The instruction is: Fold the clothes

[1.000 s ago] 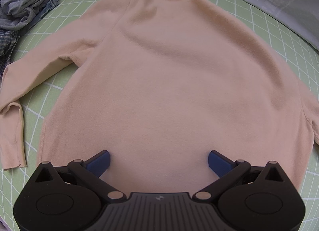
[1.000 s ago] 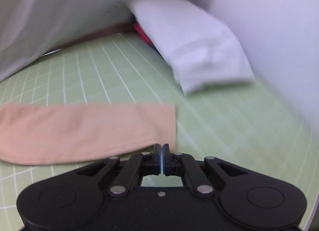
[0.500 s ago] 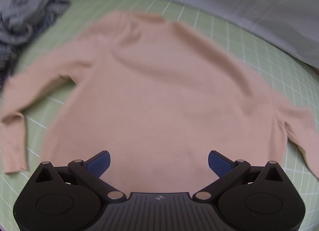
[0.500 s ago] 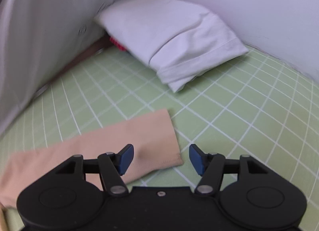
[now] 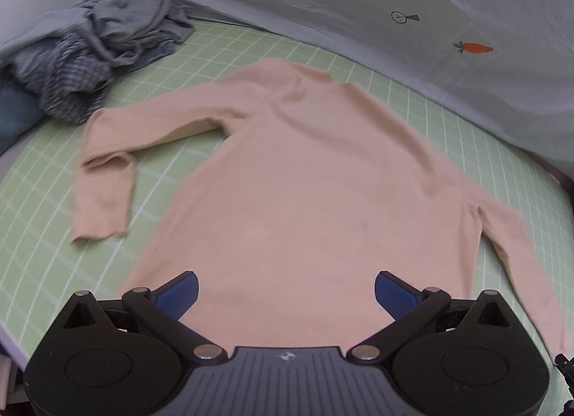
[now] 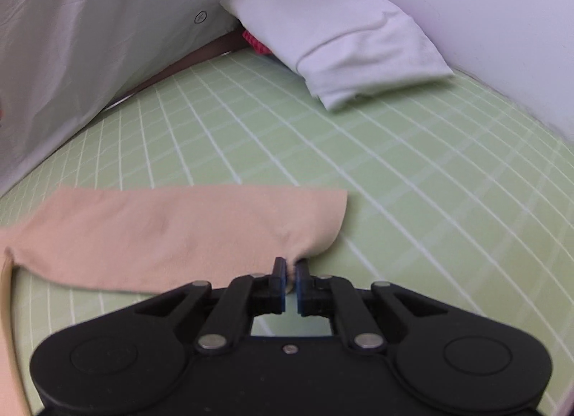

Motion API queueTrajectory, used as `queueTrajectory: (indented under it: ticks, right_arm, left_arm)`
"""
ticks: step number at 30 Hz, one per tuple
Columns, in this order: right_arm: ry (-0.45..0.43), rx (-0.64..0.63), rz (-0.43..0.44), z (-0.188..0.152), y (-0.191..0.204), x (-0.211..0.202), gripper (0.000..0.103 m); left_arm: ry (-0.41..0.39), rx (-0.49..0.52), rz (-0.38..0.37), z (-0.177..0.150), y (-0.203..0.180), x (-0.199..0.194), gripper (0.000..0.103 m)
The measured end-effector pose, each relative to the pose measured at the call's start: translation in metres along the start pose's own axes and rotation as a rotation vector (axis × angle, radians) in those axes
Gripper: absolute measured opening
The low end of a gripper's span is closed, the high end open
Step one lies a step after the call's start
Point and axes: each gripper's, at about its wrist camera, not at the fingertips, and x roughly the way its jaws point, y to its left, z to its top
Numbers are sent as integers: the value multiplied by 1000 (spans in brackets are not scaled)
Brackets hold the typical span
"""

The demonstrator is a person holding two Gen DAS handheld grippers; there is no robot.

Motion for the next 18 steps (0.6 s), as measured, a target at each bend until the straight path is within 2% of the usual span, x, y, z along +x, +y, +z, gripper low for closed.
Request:
queueTrajectory:
  ticks: [6,9,12,13,14,15,17,18]
  right_arm:
    - [21,-33,-8,-37,-8,-33,6]
    - [27,-44,-19,-44,-6,-40,8]
    - [52,-57,-54,-41,2,-42,15]
    - [63,-60,-68,-40,6,-42,24]
    - [70,-60,-77,-37,9,-42,38]
    - [68,-58,-84,-35,14,-44,44]
    - [44,-65,-88,-30,27,-52,66]
    - [28,-78,-81,-26,34,-55,73]
  left_arm:
    - [47,39,9,-31,23,-7,103]
    - [67,60,5,-42,35,-9,103]
    - [66,53,6,-42,52,-10,103]
    - [66,38,5,-40,58,-9,103]
    - [68,20,3,-37,63,-8,103]
    - [70,3,-1,-32,67,-7,103]
    - [71,-26,-9,-20,74,-4,103]
    - [71,-41,-13,-15,78,-2,103]
